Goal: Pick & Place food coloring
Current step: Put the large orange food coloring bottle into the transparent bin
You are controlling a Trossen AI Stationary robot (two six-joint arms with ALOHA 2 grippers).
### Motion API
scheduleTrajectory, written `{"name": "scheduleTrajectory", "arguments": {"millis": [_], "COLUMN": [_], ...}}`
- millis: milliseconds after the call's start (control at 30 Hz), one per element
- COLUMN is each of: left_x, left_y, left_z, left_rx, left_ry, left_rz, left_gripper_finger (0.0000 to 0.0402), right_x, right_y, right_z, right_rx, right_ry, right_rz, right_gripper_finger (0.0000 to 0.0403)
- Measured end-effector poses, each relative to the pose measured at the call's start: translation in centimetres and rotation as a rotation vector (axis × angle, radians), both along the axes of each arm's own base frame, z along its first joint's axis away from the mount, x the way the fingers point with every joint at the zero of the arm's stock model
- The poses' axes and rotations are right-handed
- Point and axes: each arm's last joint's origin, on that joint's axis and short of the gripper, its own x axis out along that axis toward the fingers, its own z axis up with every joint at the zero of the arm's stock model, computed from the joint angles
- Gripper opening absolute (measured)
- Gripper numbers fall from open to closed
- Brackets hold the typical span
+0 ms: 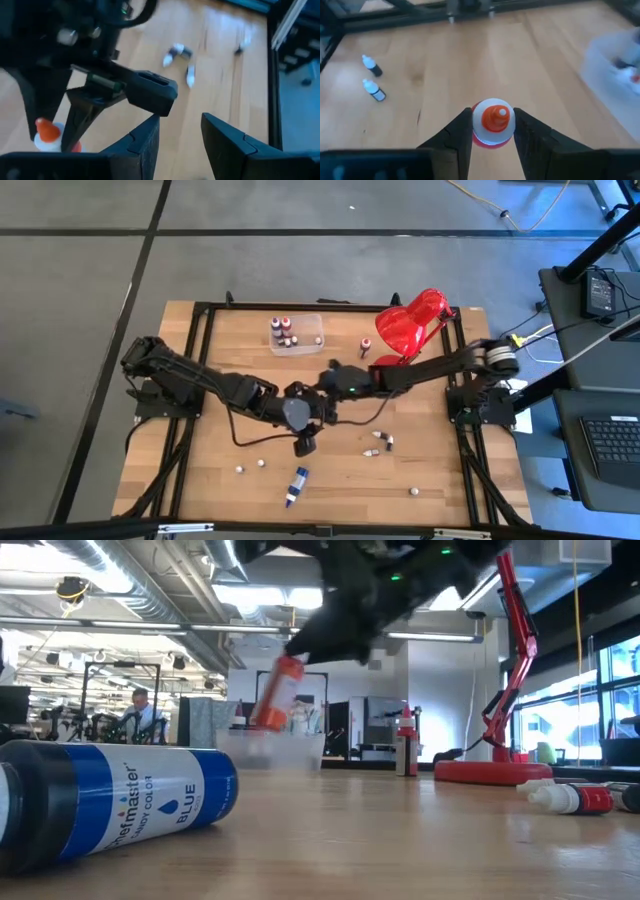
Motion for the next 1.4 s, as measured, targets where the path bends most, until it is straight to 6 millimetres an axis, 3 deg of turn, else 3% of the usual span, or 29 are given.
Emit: {"name": "scheduleTrajectory", "arguments": {"millis": [233,467,700,1067,1400], "left_x": [-1.3,-1.8,-2.0,-2.1,-2.1], "left_y": [-1.0,-2.3,-2.5,-2.4,-2.4], "left_z": [-0.9,-0.8,-0.8,-0.9,-0.9], "left_rx": [-0.03,-0.069,-0.08,-0.072,-0.07], "left_ry": [0.116,0.123,0.13,0.136,0.137], "left_rz": [0.042,0.056,0.064,0.06,0.059], "left_gripper_finger": [0.0141,0.0141,0.0141,0.0141,0.0141], "right_x": [4.1,5.7,5.4,5.0,5.0], "right_y": [-0.6,-1.9,-3.0,-2.9,-2.8], "right_z": [-1.3,-1.8,-2.2,-2.4,-2.6], "right_rx": [-0.041,-0.114,-0.107,-0.103,-0.088], "right_ry": [0.072,0.163,0.232,0.288,0.292], "right_rz": [0.114,0.095,0.08,0.088,0.112], "right_gripper_finger": [0.0128,0.0128,0.0128,0.013,0.0166]}}
